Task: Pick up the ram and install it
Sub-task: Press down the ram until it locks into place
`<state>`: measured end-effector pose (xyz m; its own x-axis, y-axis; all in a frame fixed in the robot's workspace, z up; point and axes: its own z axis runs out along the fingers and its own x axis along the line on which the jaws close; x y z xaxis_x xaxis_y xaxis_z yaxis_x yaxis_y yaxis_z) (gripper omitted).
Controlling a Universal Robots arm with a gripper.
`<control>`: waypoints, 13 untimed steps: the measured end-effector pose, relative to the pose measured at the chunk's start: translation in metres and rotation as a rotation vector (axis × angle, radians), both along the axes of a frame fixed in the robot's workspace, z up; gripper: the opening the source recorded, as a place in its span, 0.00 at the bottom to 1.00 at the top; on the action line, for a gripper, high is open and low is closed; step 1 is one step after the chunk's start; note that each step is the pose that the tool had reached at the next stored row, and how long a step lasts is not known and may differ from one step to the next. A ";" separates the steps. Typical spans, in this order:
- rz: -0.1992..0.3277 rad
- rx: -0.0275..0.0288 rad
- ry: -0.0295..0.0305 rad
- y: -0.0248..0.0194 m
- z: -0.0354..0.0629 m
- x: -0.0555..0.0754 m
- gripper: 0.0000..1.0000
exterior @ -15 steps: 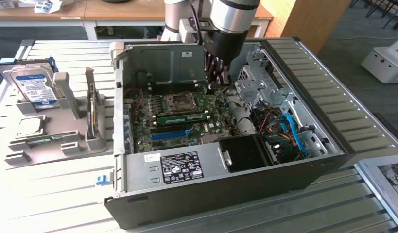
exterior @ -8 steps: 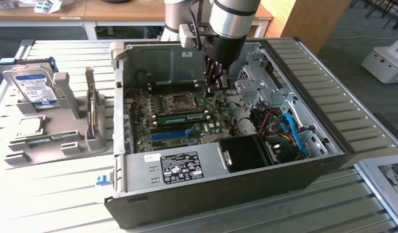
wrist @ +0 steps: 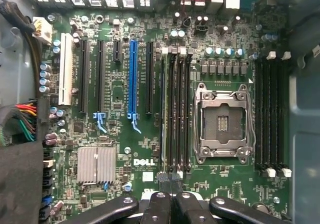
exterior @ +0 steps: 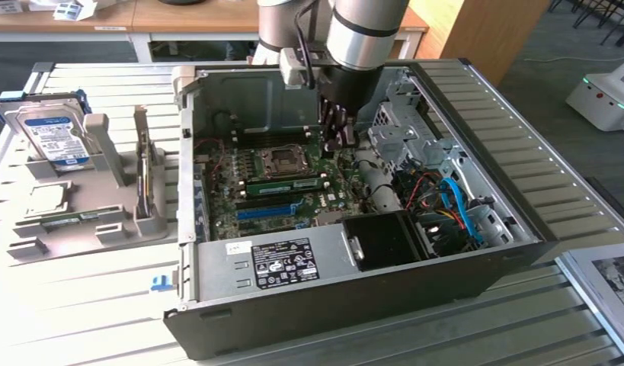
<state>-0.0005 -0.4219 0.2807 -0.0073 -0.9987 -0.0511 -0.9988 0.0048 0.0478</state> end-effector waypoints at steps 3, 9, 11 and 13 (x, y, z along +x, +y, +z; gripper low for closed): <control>0.000 0.0000 -0.0001 0.0000 -0.0049 0.000 0.10; 0.000 -0.0001 0.0000 0.0000 -0.0141 0.000 0.10; 0.000 -0.0001 0.0000 0.0000 -0.0170 0.000 0.10; 0.000 0.0001 0.0000 0.0000 -0.0198 0.000 0.10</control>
<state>-0.0005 -0.4219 0.2609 -0.0073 -0.9987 -0.0512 -0.9988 0.0048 0.0478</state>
